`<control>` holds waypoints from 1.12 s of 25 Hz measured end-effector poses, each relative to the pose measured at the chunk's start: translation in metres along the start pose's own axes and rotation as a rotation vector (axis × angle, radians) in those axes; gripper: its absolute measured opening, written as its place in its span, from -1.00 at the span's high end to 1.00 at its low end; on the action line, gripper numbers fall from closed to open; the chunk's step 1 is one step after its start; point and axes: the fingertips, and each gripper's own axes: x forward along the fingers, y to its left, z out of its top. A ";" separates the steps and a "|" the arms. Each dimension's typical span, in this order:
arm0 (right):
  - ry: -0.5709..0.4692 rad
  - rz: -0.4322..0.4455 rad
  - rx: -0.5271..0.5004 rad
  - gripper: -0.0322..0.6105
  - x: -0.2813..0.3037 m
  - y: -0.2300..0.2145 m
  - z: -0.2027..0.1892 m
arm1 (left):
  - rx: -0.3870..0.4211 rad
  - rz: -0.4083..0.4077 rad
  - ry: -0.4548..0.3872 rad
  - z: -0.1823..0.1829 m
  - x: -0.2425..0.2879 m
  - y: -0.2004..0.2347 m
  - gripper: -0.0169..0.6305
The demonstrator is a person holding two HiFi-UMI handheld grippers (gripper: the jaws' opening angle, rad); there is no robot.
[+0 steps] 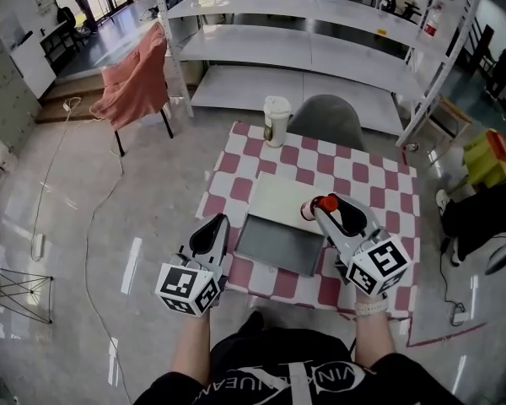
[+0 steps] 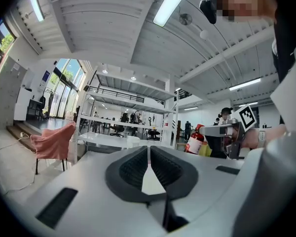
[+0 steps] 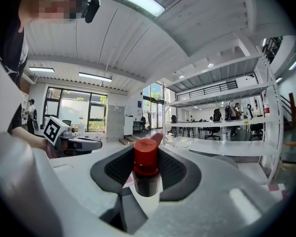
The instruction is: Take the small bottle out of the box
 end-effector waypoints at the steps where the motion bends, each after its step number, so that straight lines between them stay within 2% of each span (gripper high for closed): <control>1: 0.002 -0.001 0.002 0.48 0.000 0.000 -0.001 | 0.000 -0.002 0.002 -0.001 0.001 0.000 0.87; 15: 0.006 -0.002 0.020 0.48 0.003 0.001 -0.007 | -0.009 -0.015 0.021 -0.009 0.003 0.002 0.88; 28: -0.013 -0.013 0.096 0.48 0.002 -0.002 -0.011 | -0.019 -0.019 0.019 -0.008 0.004 0.008 0.88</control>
